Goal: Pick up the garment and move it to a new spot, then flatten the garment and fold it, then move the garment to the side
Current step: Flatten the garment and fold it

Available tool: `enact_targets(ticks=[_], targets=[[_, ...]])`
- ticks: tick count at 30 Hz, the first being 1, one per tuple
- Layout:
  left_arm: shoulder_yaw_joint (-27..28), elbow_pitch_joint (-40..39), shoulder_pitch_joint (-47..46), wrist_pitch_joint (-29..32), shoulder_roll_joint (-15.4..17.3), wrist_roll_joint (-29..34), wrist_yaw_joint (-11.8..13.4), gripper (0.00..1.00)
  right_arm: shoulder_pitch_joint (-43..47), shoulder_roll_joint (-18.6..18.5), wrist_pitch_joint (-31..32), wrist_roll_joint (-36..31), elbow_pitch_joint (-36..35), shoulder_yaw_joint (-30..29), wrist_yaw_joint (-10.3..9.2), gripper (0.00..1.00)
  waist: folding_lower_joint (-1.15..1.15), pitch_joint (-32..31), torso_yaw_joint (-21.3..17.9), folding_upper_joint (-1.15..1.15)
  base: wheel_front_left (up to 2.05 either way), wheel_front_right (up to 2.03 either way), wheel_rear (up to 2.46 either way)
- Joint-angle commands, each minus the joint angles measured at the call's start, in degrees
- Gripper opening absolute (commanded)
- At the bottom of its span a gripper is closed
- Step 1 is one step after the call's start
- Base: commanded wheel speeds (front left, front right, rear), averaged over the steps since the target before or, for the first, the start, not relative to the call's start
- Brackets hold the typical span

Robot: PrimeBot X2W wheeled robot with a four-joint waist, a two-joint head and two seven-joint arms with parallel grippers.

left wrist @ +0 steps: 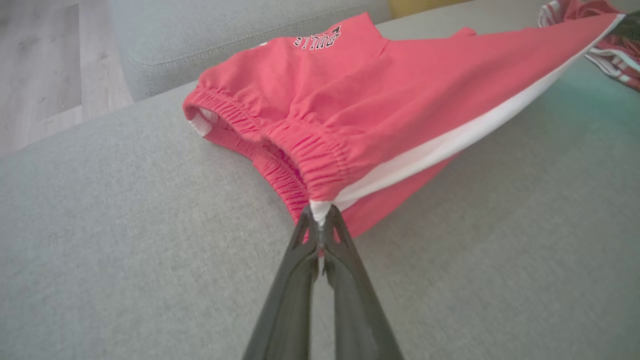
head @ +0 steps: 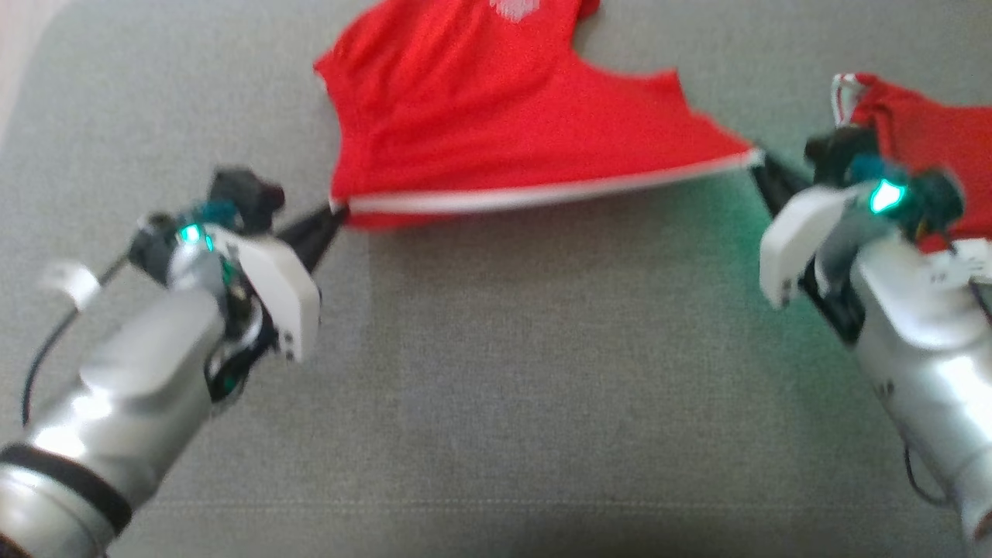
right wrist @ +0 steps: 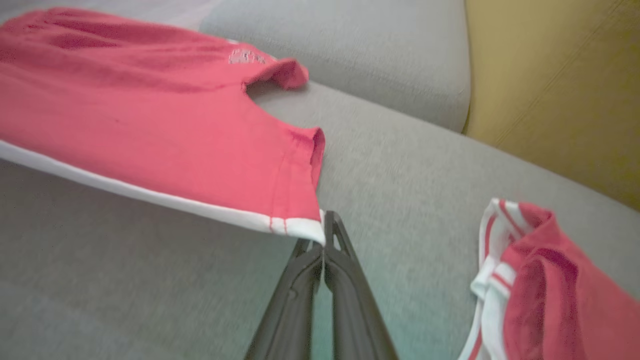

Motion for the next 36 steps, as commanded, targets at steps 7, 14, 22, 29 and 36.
enact_targets(ticks=[7, 14, 22, 29, 36], targets=[[-1.42, -3.54, 3.50, -0.06, 4.10, 0.60, -0.26, 0.00, 5.65, -6.24, 5.23, 8.04, -5.13, 8.17, 0.37, 0.00, 0.00, -5.11, -0.51, 0.00, 0.00, 0.00, 0.00], [-4.14, -7.79, 8.69, 2.57, 5.74, -0.06, -0.05, 0.00, 9.59, -12.65, 8.91, 14.44, -10.93, 15.00, 0.37, 0.00, 0.00, -8.91, -1.02, 0.00, 0.00, 0.00, 0.00], [-5.86, -16.66, 14.33, 6.46, 7.98, -1.99, 1.46, 0.00, 12.72, -21.70, 13.73, 19.78, -19.58, 21.97, 0.37, 0.00, 0.00, -12.05, -1.15, 0.00, 0.00, 0.00, 0.00], [-7.05, -26.78, 19.32, 10.78, 10.75, -4.39, 2.74, 0.00, 16.23, -30.62, 19.32, 26.55, -30.53, 26.13, 0.37, 0.00, 0.00, -14.00, -1.18, 0.00, 0.00, 0.00, 0.00], [-6.24, -35.27, 21.16, 12.70, 13.44, -7.02, 4.84, 0.00, 16.06, -38.33, 24.43, 31.38, -41.22, 25.99, 0.37, 0.00, 0.00, -14.54, -0.61, 0.00, 0.00, 0.00, 0.00]])
